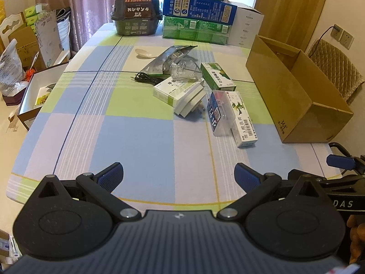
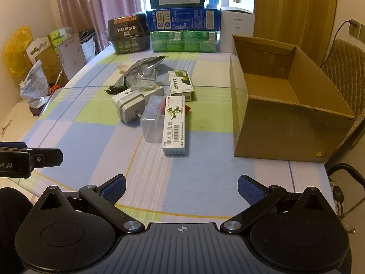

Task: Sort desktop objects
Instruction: 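Move left tool toward the white plug adapter while right tool approaches the white ointment box, then close left tool on the white plug adapter while right tool grasps the white ointment box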

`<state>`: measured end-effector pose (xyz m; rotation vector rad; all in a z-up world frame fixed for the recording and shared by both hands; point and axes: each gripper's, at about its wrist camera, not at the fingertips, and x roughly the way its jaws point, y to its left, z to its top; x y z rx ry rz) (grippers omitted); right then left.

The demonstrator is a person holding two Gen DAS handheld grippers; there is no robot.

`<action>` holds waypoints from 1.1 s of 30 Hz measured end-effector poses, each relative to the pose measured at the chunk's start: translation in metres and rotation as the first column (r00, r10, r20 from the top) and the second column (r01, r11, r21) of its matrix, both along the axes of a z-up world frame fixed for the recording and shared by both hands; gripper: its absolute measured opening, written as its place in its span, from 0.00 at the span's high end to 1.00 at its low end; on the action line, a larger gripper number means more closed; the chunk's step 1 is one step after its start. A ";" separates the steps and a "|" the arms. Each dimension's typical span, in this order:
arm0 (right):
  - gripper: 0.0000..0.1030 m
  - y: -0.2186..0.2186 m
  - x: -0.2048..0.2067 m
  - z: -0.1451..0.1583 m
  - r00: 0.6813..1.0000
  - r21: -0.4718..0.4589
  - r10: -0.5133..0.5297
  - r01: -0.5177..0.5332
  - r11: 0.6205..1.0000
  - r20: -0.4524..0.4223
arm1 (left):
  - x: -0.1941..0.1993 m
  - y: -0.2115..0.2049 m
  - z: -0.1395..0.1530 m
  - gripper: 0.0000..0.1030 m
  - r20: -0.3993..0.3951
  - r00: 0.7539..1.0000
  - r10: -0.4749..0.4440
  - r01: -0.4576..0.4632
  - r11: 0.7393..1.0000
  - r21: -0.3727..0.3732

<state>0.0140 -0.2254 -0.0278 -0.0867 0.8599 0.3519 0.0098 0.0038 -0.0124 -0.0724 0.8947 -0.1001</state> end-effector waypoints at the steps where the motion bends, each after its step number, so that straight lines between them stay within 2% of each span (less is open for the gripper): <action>1: 0.02 0.001 0.002 -0.001 1.000 0.000 0.002 -0.002 1.000 -0.002 | 0.002 0.001 -0.001 0.01 0.001 1.000 0.000 0.000 1.000 0.001; 6: 0.02 0.006 0.015 -0.010 1.000 0.000 0.012 -0.012 1.000 -0.001 | 0.015 0.004 -0.009 0.01 0.034 0.999 -0.013 0.011 0.998 0.054; 12: 0.02 0.013 0.034 -0.017 0.999 0.004 0.016 -0.016 1.000 0.044 | 0.043 0.011 -0.017 0.01 0.075 0.996 -0.041 0.036 0.997 0.068; 15: 0.02 0.017 0.046 -0.022 0.998 0.000 0.024 -0.024 1.000 0.063 | 0.057 0.011 -0.023 0.01 0.107 0.991 -0.080 0.069 0.992 0.102; 19: 0.02 0.022 0.062 -0.031 0.997 0.002 0.030 -0.030 1.000 0.069 | 0.079 0.006 -0.034 0.01 0.090 0.984 -0.153 0.139 0.980 0.142; 21: 0.15 0.024 0.069 -0.035 0.997 0.004 0.036 -0.036 0.999 0.070 | 0.090 0.005 -0.039 0.02 0.081 0.980 -0.181 0.168 0.976 0.139; 27: 0.31 0.031 0.087 -0.053 0.998 -0.003 0.059 -0.059 0.998 0.030 | 0.115 -0.003 -0.054 0.16 0.068 0.965 -0.252 0.239 0.958 0.161; 33: 0.41 0.035 0.105 -0.068 0.998 -0.020 0.055 -0.055 0.998 0.023 | 0.129 -0.014 -0.066 0.20 0.073 0.946 -0.316 0.296 0.934 0.202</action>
